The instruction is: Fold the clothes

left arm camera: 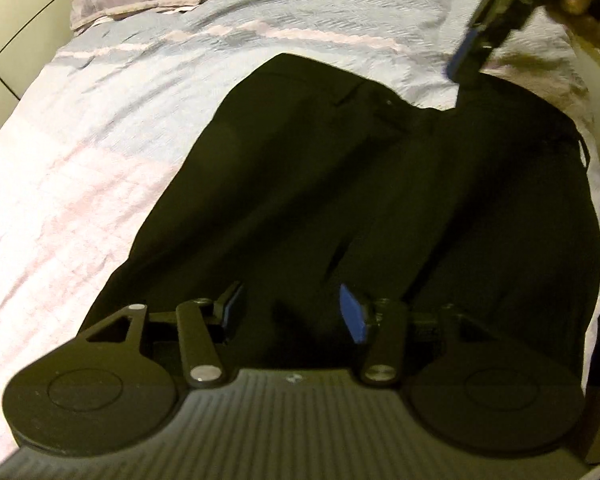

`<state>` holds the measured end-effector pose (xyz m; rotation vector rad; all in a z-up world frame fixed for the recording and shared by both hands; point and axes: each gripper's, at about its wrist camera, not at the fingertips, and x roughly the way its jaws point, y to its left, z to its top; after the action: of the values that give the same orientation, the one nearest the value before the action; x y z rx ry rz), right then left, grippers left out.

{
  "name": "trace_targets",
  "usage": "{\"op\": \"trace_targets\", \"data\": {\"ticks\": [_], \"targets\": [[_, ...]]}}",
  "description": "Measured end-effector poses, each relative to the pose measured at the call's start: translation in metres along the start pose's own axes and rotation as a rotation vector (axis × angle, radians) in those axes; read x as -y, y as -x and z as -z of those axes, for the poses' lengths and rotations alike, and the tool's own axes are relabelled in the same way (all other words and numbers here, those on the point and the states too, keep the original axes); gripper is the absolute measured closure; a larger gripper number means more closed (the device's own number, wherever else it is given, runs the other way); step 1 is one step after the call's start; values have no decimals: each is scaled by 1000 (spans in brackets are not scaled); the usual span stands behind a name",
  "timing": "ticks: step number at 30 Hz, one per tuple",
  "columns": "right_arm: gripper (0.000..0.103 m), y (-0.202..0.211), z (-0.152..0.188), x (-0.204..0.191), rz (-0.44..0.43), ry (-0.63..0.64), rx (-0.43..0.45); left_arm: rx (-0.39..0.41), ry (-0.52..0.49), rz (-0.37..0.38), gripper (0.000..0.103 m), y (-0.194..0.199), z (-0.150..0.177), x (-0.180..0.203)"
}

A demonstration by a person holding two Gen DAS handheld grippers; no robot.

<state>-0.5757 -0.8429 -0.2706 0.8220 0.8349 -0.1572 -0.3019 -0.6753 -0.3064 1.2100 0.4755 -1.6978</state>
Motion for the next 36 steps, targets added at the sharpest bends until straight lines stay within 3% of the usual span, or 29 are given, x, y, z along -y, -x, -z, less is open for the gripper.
{"op": "trace_targets", "data": {"ticks": [2, 4, 7, 10, 12, 15, 17, 21, 26, 30, 32, 34, 36], "targets": [[60, -6, -2, 9, 6, 3, 16, -5, -4, 11, 56, -3, -1, 3], [57, -11, -8, 17, 11, 49, 20, 3, -19, 17, 56, -5, -3, 7], [56, -24, -18, 19, 28, 244, 4, 8, -44, 17, 56, -5, -8, 10], [56, -42, -26, 16, -42, 421, -54, -1, -58, 2, 56, -5, -7, 11], [56, -52, -30, 12, -134, 521, -84, -12, -49, -4, 56, -5, -4, 10], [57, -69, -43, 19, -202, 464, -177, -33, -35, -8, 56, -6, 2, 11], [67, -71, -50, 31, -220, 359, -209, -37, -29, -11, 56, -5, 3, 12], [67, -57, -54, 45, -245, 268, -216, -19, -17, -13, 56, -2, 1, 12], [67, -49, -49, 55, -156, 381, -180, 12, -27, -32, 56, -1, -5, 14], [67, -62, -45, 29, -188, 569, -176, 16, -48, -27, 56, -7, -12, 18], [67, -67, -40, 23, -206, 581, -177, 14, -56, -22, 56, -9, -16, 20], [67, -74, -41, 28, -233, 517, -207, 14, -62, -21, 56, -10, -19, 21], [74, -74, -48, 42, -281, 343, -289, 20, -60, -25, 56, -7, -22, 19]]}}
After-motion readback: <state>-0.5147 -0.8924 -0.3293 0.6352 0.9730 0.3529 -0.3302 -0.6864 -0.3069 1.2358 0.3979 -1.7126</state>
